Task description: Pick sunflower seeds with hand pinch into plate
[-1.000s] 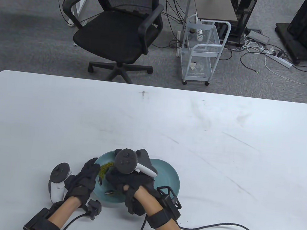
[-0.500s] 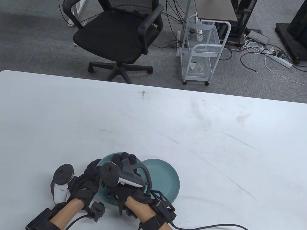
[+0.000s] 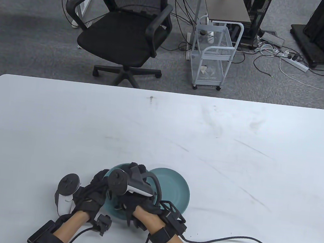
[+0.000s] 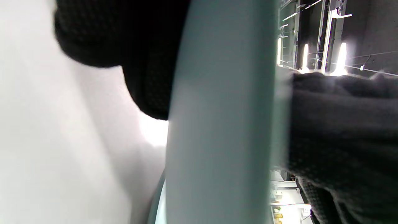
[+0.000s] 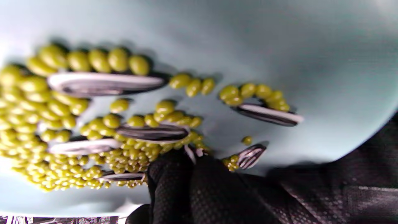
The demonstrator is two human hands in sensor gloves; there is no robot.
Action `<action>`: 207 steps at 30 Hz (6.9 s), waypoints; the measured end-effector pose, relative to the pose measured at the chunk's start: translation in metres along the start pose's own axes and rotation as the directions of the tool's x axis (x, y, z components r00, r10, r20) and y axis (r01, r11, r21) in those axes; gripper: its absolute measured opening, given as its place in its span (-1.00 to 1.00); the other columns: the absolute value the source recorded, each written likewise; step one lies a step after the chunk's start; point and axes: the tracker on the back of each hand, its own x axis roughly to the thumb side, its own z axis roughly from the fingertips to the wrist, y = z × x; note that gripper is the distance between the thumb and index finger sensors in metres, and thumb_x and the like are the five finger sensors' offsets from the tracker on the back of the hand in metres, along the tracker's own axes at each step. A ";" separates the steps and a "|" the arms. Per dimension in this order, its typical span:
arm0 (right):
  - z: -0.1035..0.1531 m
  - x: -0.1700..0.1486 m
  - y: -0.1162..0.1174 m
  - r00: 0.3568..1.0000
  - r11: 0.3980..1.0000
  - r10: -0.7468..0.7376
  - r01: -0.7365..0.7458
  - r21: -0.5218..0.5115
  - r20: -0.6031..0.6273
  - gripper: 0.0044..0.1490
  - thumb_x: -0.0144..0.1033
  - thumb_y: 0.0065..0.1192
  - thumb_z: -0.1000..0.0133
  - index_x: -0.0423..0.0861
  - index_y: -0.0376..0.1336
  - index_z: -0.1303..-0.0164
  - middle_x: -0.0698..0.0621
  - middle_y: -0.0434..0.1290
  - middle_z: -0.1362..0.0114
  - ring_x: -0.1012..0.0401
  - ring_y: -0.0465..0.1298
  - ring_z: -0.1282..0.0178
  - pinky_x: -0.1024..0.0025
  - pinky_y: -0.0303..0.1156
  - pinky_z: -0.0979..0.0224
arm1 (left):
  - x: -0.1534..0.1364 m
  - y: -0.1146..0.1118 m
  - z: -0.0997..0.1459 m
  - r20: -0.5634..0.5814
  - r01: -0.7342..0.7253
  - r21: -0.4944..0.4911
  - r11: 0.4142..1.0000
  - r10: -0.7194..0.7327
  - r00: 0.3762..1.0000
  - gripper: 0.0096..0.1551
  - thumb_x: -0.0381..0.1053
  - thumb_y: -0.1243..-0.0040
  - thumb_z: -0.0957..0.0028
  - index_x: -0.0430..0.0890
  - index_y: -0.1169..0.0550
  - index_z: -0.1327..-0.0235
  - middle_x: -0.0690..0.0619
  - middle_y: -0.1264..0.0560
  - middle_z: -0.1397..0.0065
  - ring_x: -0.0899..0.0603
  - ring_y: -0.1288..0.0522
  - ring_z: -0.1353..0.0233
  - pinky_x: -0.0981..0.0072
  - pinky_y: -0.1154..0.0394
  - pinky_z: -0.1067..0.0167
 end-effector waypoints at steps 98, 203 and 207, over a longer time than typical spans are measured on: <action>0.089 -0.161 0.007 0.934 0.974 -0.213 0.178 -0.142 -0.288 -0.58 -0.45 0.43 -0.13 -0.49 0.48 0.02 -0.48 -0.03 -0.62 -0.48 -0.15 -0.54 -0.52 -0.27 -0.42 | 0.002 0.014 0.001 -0.002 -0.081 0.042 0.996 0.081 0.997 -0.46 0.08 0.10 -0.36 -0.10 -0.16 -0.49 -0.18 -0.56 -0.14 -0.13 -0.73 0.21 0.12 -0.61 0.26; 0.080 -0.164 -0.003 0.920 0.968 -0.238 0.196 -0.159 -0.312 -0.60 -0.48 0.46 -0.11 -0.49 0.49 0.04 -0.50 0.04 -0.60 -0.49 -0.11 -0.55 -0.52 -0.23 -0.42 | 0.007 0.013 0.001 0.020 -0.117 0.025 0.993 0.116 0.993 -0.45 0.10 0.09 -0.37 -0.11 -0.18 -0.49 -0.21 -0.57 -0.12 -0.15 -0.73 0.24 0.10 -0.61 0.27; 0.080 -0.165 -0.001 0.919 0.972 -0.220 0.178 -0.154 -0.326 -0.60 -0.47 0.46 -0.11 -0.48 0.48 0.04 -0.50 0.03 -0.60 -0.49 -0.11 -0.55 -0.52 -0.24 -0.42 | 0.007 0.013 0.001 0.020 -0.125 0.020 0.992 0.124 0.992 -0.45 0.10 0.09 -0.37 -0.11 -0.17 -0.50 -0.20 -0.57 -0.12 -0.15 -0.73 0.23 0.10 -0.61 0.27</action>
